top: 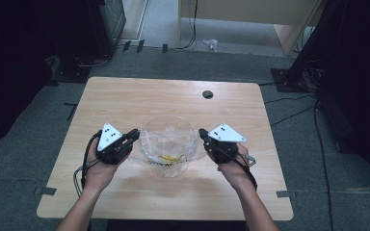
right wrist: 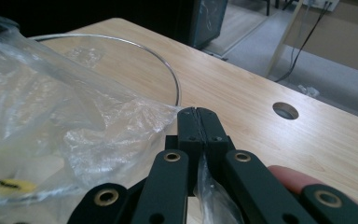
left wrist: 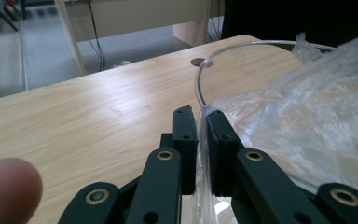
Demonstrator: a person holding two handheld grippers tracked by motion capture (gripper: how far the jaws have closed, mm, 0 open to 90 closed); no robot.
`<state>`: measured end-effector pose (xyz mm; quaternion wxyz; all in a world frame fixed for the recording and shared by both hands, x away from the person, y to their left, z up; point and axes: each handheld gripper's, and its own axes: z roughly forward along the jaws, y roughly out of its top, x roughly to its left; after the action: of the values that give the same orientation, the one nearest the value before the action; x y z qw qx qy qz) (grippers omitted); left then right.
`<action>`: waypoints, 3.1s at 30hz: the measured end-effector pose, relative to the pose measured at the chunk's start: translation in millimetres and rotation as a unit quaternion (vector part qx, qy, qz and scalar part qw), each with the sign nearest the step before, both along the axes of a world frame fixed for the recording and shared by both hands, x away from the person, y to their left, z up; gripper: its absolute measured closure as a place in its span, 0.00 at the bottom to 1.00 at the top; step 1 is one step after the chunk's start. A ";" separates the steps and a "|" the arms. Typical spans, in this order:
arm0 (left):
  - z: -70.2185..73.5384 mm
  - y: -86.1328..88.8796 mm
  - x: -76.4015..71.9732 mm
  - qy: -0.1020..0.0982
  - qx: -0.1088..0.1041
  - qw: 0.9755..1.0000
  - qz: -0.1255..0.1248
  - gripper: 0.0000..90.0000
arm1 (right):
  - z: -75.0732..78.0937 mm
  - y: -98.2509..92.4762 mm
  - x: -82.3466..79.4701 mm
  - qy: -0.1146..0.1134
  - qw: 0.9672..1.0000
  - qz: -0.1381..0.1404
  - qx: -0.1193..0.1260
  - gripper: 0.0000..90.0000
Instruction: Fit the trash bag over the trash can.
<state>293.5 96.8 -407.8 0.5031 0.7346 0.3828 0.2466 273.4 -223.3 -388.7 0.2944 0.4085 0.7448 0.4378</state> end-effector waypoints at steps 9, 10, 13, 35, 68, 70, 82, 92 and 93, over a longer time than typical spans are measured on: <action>-5.7 -7.3 28.4 0.039 -0.011 0.999 0.008 0.93 | -18.8 4.7 31.7 0.042 0.999 -0.018 -0.003 0.99; -8.1 -8.7 31.2 0.046 -0.012 0.999 0.009 0.93 | -20.7 4.9 34.8 0.046 0.999 -0.017 -0.004 0.99; -16.4 -12.4 38.9 0.065 -0.013 0.998 0.007 0.94 | -25.2 6.9 41.2 0.057 0.998 -0.014 0.000 0.99; -95.0 -30.7 46.9 0.194 0.028 0.980 0.027 0.98 | -96.9 6.9 61.9 0.153 0.987 -0.020 0.048 0.99; -66.1 14.9 -11.2 0.085 -0.043 0.994 0.056 0.45 | -72.1 -43.7 19.4 0.091 0.989 -0.015 0.112 0.61; -70.4 13.2 -21.4 0.090 -0.039 0.994 0.039 0.46 | -73.2 -44.2 9.9 0.089 0.990 -0.001 0.111 0.61; -86.9 6.0 -42.4 0.089 -0.023 0.995 -0.030 0.42 | -94.5 -30.0 -19.3 0.090 0.985 0.115 0.095 0.38; -93.0 -8.0 -37.8 0.078 0.024 0.995 -0.064 0.43 | -105.3 -13.7 -16.2 0.074 0.987 0.127 0.061 0.45; -93.7 -7.9 -36.4 0.081 0.020 0.994 -0.069 0.52 | -105.7 -12.5 -16.7 0.072 0.987 0.134 0.060 0.53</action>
<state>257.1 88.8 -501.4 0.4715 0.7869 0.3651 0.1587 256.8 -235.8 -494.5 0.1538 0.3519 0.7846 0.4867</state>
